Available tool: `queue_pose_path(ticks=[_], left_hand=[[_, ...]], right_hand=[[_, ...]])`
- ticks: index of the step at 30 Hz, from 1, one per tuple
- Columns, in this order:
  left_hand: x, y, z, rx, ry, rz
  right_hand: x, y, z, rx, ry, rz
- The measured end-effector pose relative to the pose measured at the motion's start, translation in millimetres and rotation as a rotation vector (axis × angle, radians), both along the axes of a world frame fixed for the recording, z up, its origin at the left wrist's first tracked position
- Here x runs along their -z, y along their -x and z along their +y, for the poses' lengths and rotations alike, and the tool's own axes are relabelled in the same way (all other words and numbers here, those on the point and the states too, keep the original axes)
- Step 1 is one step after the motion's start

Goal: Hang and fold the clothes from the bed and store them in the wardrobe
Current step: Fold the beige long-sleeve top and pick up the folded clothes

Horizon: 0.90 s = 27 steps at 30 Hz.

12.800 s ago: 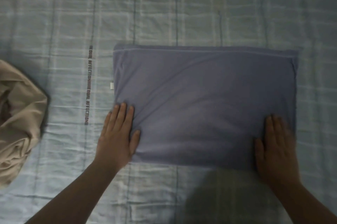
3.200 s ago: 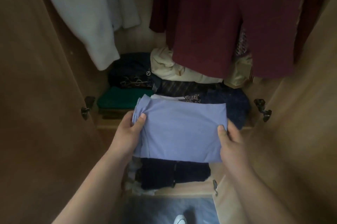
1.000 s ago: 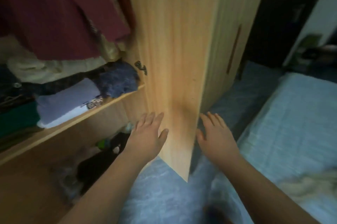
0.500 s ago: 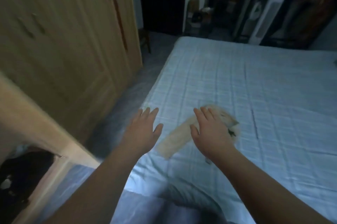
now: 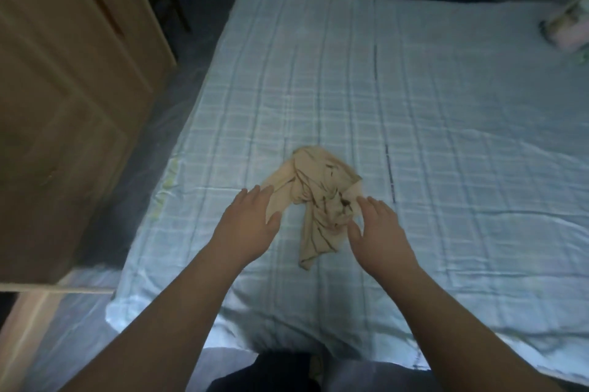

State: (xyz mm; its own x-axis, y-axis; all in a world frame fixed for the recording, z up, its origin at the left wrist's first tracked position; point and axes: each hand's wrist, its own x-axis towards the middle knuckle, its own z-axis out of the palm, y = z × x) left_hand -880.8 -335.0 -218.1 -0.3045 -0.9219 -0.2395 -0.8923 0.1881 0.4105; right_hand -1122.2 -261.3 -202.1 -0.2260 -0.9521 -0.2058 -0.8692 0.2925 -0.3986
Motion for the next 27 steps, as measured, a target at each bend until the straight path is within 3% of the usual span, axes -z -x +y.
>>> queue_pose_path(ticks=[15,18,22,27], left_hand=[[149.1,112.4,-159.5,0.261,-0.292,0.128],[180.4,135.8,-177.8,0.387,-0.291,0.055],[218.5,161.8,-198.8,0.387,-0.327,0.034],[245.3,189.3,-218.9,0.485,-0.461,-0.049]], right_hand=[[157.3,52.5,-141.4,0.224,-0.249,-0.229],[191.9,54.1,-158.8,0.273,-0.290,-0.219],[227.8,41.5,-169.9,0.329,-0.459,-0.274],[245.3,45.0,-159.0,0.269,-0.421,-0.226]])
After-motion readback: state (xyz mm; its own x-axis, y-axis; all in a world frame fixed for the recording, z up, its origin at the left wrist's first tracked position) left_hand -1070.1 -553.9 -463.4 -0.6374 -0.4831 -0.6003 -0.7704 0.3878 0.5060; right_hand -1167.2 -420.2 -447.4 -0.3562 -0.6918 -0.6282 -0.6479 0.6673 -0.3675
